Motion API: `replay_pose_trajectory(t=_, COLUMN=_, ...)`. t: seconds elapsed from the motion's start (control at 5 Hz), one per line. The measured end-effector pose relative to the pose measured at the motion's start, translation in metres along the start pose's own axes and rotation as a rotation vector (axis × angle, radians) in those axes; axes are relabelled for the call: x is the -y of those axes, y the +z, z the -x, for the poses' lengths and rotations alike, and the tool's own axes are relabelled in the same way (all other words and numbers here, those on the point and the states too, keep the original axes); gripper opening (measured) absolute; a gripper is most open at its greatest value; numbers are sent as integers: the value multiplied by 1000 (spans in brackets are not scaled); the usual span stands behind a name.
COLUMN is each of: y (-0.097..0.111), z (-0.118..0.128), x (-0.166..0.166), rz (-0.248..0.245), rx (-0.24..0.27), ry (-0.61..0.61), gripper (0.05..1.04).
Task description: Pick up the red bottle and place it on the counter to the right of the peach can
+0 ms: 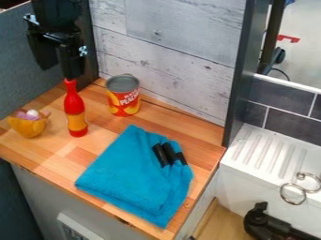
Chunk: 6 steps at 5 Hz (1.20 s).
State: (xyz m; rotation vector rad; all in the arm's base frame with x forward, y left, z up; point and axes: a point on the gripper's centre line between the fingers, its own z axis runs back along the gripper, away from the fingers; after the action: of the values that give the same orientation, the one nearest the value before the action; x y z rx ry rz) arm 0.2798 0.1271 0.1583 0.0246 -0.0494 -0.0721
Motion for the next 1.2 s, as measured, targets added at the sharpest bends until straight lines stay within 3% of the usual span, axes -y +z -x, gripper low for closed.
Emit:
replay_pose_trajectory(t=0.2, y=-2, z=-7, x=-19, rz=-70, rx=-35, ry=16, gripper=1007)
replay_pose_trajectory(t=0.4, y=-18, z=-17, x=-34, rz=-72, rx=-76, ry=18, gripper=1007)
replay_pose_trajectory(t=1.2, y=-52, z=-33, x=-51, rz=-37, rx=-140, ry=18, gripper=1007)
